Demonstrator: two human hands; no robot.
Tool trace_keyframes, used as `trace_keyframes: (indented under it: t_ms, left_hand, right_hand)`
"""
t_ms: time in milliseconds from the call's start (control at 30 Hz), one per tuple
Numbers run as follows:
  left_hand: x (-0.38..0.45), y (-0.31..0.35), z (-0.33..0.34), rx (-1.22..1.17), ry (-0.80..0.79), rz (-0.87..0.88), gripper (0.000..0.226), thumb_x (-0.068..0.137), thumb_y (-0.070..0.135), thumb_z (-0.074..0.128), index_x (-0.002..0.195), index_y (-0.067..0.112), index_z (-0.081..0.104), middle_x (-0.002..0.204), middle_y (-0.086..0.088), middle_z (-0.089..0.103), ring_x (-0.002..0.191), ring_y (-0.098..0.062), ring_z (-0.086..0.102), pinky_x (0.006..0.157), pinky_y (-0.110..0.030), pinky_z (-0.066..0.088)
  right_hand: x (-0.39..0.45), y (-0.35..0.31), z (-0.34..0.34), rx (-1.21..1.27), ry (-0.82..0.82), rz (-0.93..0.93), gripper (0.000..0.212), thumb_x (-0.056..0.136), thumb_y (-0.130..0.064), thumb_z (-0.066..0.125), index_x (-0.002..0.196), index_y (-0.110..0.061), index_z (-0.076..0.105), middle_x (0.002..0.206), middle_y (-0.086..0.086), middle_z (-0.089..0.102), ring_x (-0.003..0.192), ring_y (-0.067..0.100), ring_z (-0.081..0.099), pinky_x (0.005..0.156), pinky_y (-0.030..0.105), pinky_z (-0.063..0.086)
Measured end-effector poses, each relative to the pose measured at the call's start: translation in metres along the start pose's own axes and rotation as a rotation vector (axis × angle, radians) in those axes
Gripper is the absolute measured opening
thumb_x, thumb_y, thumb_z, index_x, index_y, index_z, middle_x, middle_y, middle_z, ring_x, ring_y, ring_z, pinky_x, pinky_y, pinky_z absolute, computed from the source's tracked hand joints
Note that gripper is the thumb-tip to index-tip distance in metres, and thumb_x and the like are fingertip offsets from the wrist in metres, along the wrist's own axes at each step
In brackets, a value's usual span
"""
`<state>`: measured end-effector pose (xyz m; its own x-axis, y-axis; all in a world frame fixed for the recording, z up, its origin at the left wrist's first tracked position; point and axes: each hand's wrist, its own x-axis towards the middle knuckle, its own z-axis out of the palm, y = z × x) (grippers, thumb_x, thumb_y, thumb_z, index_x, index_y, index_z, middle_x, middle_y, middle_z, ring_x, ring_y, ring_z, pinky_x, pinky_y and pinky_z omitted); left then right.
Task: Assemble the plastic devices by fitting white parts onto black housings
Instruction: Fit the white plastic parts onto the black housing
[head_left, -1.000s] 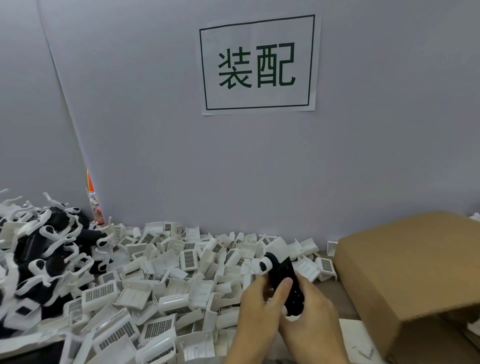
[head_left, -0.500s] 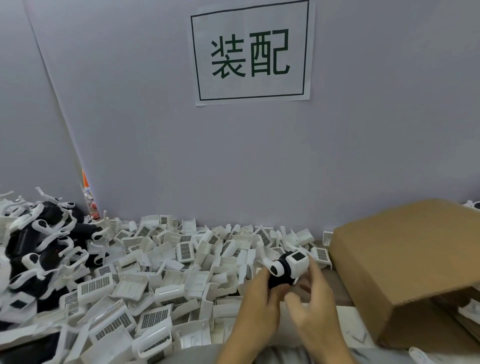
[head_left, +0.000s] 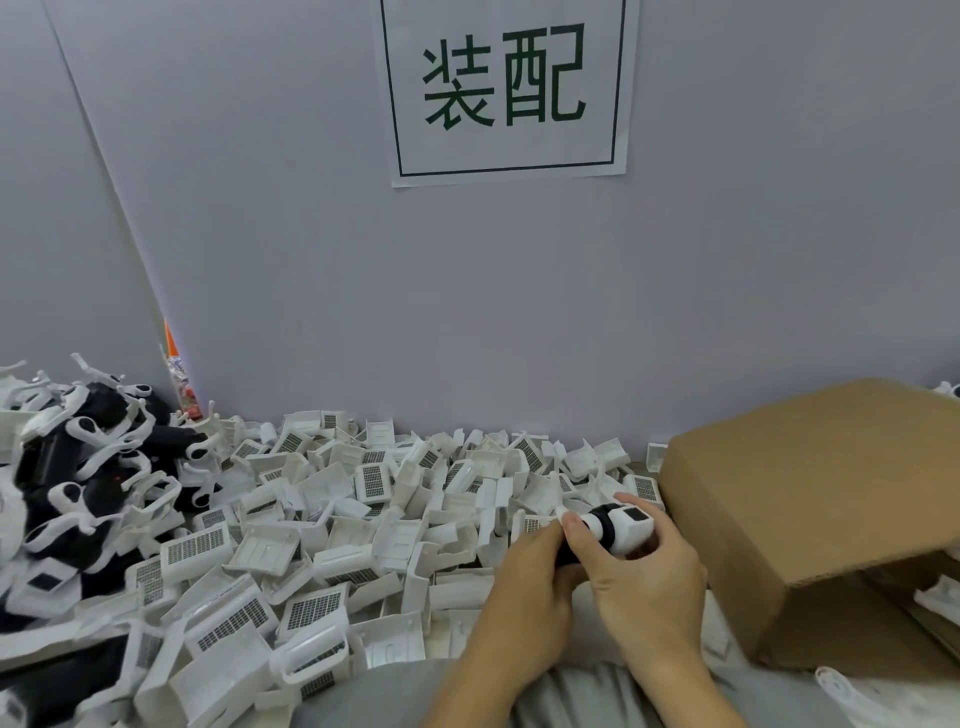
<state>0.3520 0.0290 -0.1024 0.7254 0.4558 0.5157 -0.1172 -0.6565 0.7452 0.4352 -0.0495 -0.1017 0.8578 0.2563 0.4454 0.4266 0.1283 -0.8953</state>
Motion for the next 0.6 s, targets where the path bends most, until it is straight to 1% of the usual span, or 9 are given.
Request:
trace_keyframes:
  t_ms: [100,167,233,300,333,400,467,500,600]
  left_hand:
    - [-0.001,0.0,0.0,-0.04,0.019,-0.023,0.029,0.094,0.004,0.052,0.111,0.026,0.061,0.104,0.012,0.071,0.101,-0.007,0.065,0.087,-0.029,0.053]
    - [-0.003,-0.002,0.0,-0.05,0.068,-0.049,0.029,0.094,0.008,0.049,0.106,0.034,0.052,0.102,0.012,0.066,0.098,-0.007,0.062,0.084,-0.027,0.052]
    - [-0.002,0.0,0.0,-0.081,0.139,-0.075,0.026,0.098,0.011,0.044,0.108,0.035,0.049,0.103,0.011,0.065,0.097,-0.006,0.063,0.083,-0.023,0.052]
    - [0.0,0.002,0.0,-0.148,0.232,-0.14,0.026,0.104,0.009,0.043,0.11,0.033,0.049,0.103,0.008,0.068,0.093,-0.005,0.066,0.079,-0.019,0.053]
    - [0.002,0.003,-0.002,-0.189,0.29,-0.182,0.023,0.105,0.01,0.044,0.109,0.032,0.05,0.099,0.009,0.07,0.092,-0.001,0.066,0.076,-0.014,0.051]
    - [0.006,0.004,-0.006,-0.322,0.403,-0.281,0.017,0.107,0.016,0.044,0.108,0.028,0.056,0.096,0.01,0.071,0.089,0.002,0.065,0.074,-0.012,0.048]
    - [0.008,0.007,-0.01,-0.543,0.499,-0.431,0.021,0.107,0.024,0.042,0.104,0.019,0.063,0.095,0.0,0.071,0.083,-0.012,0.066,0.072,-0.025,0.05]
    - [0.009,0.009,-0.013,-0.677,0.538,-0.505,0.027,0.107,0.028,0.042,0.099,0.015,0.064,0.09,-0.006,0.07,0.076,-0.017,0.064,0.065,-0.03,0.049]
    - [0.01,0.014,-0.021,-1.038,0.577,-0.6,0.043,0.097,0.048,0.049,0.079,0.017,0.072,0.067,-0.005,0.064,0.053,-0.015,0.058,0.043,-0.026,0.04]
  right_hand:
    - [0.0,-0.001,0.002,0.069,-0.044,0.06,0.053,0.059,-0.051,0.087,0.103,-0.033,0.064,0.087,-0.01,0.073,0.079,-0.004,0.069,0.066,0.013,0.055]
    - [0.0,-0.002,0.004,0.204,-0.126,0.12,0.066,0.055,-0.051,0.086,0.113,-0.032,0.062,0.098,-0.007,0.074,0.086,0.003,0.072,0.069,0.017,0.057]
    - [-0.002,-0.003,0.005,0.228,-0.217,0.133,0.085,0.052,-0.051,0.084,0.128,-0.032,0.053,0.11,-0.014,0.07,0.099,-0.002,0.068,0.073,0.013,0.054]
    - [-0.005,-0.003,0.005,0.171,-0.288,0.143,0.093,0.056,-0.056,0.079,0.139,-0.039,0.041,0.12,-0.024,0.059,0.11,-0.01,0.057,0.079,0.011,0.048]
    - [-0.005,-0.003,0.005,0.175,-0.3,0.173,0.087,0.063,-0.057,0.074,0.141,-0.038,0.041,0.124,-0.024,0.057,0.113,-0.011,0.053,0.08,0.012,0.045]
    - [-0.003,0.0,0.002,0.223,-0.292,0.233,0.055,0.086,-0.047,0.065,0.137,-0.034,0.049,0.128,-0.017,0.058,0.112,-0.011,0.052,0.081,0.012,0.041]
    - [0.0,0.001,0.0,0.226,-0.267,0.266,0.03,0.098,-0.029,0.059,0.128,-0.032,0.055,0.126,-0.012,0.06,0.109,-0.008,0.055,0.083,0.013,0.041]
    - [0.001,0.001,0.0,0.214,-0.257,0.275,0.025,0.1,-0.023,0.057,0.124,-0.032,0.057,0.123,-0.01,0.062,0.109,-0.003,0.057,0.087,0.018,0.043]
    - [0.002,-0.001,0.0,0.182,-0.244,0.306,0.02,0.101,-0.019,0.055,0.113,-0.034,0.061,0.116,-0.008,0.065,0.111,0.012,0.061,0.095,0.033,0.046]
